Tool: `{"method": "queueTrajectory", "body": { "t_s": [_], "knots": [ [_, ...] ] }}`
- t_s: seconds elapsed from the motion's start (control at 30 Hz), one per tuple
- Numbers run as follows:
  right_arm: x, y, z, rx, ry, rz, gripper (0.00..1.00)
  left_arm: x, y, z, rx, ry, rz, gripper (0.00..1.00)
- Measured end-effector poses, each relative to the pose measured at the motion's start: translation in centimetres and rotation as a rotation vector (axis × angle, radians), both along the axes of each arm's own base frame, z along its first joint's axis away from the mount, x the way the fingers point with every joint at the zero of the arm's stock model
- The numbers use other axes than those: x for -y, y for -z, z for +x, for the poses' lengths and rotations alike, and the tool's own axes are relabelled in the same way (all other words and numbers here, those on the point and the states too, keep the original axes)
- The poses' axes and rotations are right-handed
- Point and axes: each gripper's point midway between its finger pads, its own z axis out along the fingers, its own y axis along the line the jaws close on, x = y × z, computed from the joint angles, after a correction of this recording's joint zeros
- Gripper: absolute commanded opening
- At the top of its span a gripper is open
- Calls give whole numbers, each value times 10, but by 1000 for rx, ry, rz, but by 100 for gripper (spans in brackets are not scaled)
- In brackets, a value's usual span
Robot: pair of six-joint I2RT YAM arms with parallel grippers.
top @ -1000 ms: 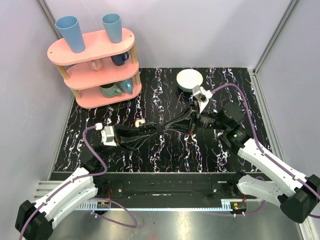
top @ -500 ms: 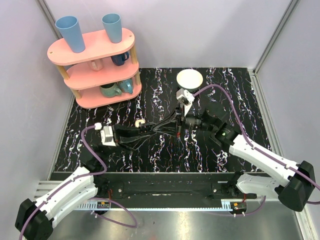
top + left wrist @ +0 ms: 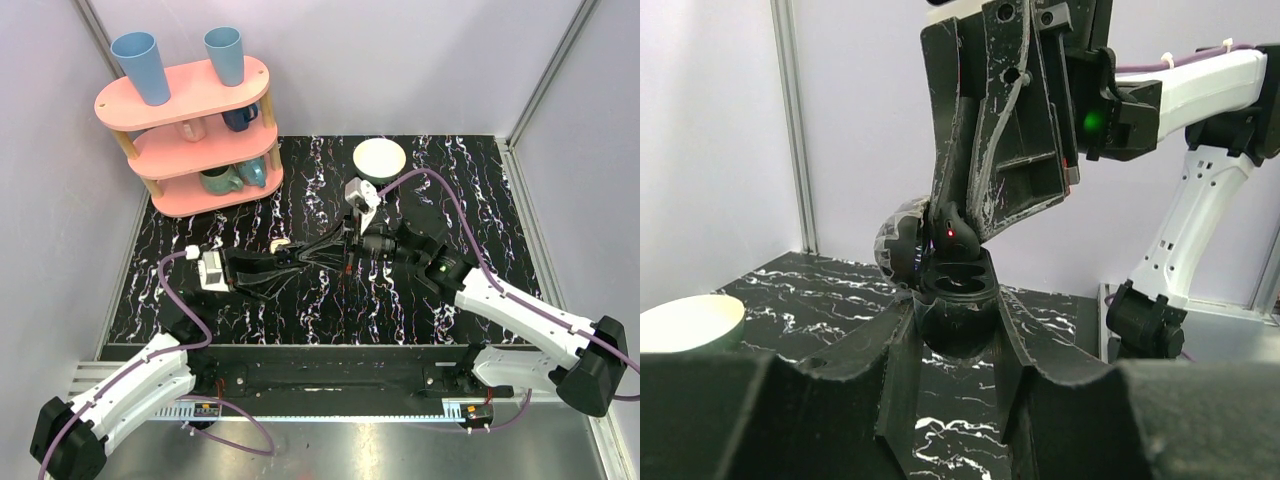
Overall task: Insert the wireless bluetooth earbuds into the charging case
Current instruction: Insert the right earbud into the right side groove of the charging case.
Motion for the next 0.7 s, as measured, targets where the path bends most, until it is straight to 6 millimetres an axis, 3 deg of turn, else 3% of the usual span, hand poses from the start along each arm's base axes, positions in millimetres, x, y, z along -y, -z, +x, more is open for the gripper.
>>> {"method": "queueTrajectory", "body": {
  "t_s": [0.23, 0.5, 0.63, 0.7],
  "knots": [
    [-4, -8, 1, 45, 24, 0, 3, -3, -8, 1, 9, -8, -38, 0],
    [-2, 2, 3, 56, 49, -43, 4, -4, -1, 2, -4, -18, -38, 0],
    [-2, 4, 3, 57, 49, -55, 9, -5, 1, 1, -4, -22, -42, 0],
    [-2, 4, 3, 61, 49, -56, 19, -6, 0, 1, -1, -23, -47, 0]
  ]
}}
